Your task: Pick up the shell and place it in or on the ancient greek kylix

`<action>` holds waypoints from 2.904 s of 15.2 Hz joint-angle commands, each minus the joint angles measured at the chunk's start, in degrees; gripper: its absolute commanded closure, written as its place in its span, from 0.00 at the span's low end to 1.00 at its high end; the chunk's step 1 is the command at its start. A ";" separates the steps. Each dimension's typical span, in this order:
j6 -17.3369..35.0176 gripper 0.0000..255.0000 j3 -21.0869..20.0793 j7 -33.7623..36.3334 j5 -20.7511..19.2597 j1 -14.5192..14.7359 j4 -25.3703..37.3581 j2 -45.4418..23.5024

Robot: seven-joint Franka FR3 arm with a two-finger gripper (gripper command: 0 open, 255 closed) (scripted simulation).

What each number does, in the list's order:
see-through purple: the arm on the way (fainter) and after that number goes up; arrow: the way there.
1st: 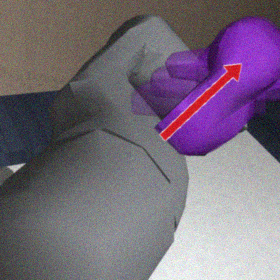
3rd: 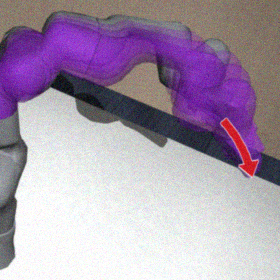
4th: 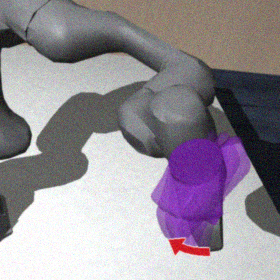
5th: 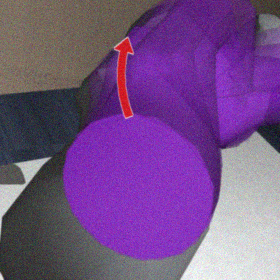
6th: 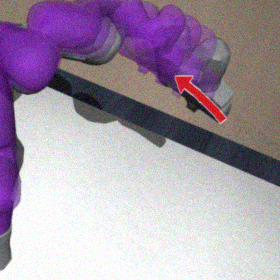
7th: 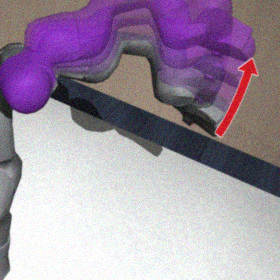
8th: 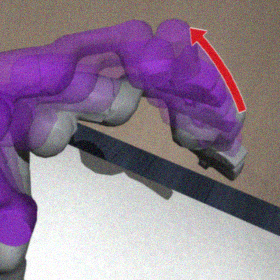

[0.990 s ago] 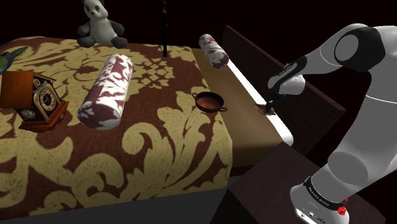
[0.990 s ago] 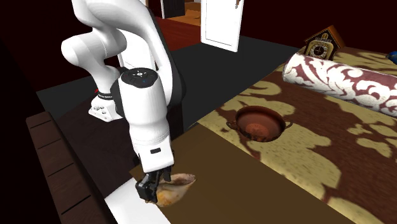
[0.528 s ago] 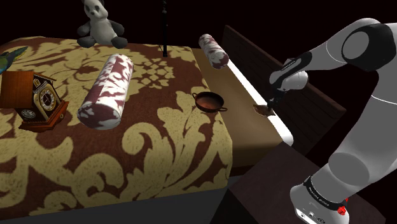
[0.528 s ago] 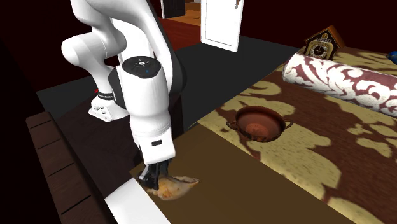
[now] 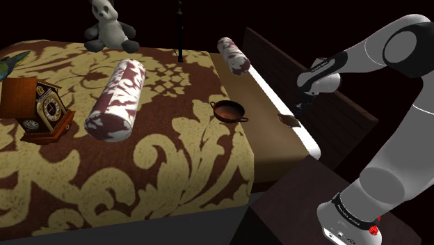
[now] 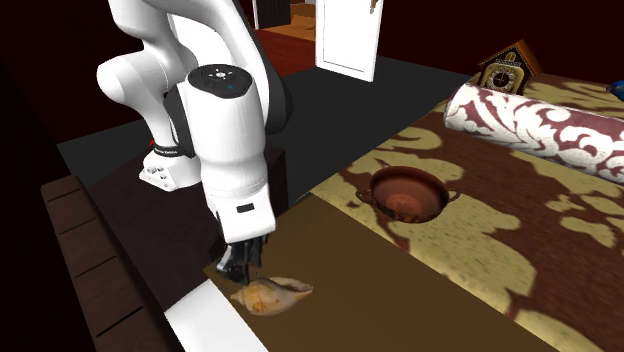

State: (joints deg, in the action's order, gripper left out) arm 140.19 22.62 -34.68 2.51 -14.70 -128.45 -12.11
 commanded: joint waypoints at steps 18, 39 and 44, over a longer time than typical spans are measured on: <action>-14.24 0.00 -4.50 -11.61 7.63 -5.43 18.20 -17.44; -19.97 1.00 -3.32 -10.44 5.61 -4.57 18.91 -12.18; -23.01 1.00 -2.87 -9.89 4.68 -4.24 19.74 -9.85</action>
State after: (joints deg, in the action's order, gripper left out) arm 117.87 19.66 -44.75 7.41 -19.05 -108.83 -22.55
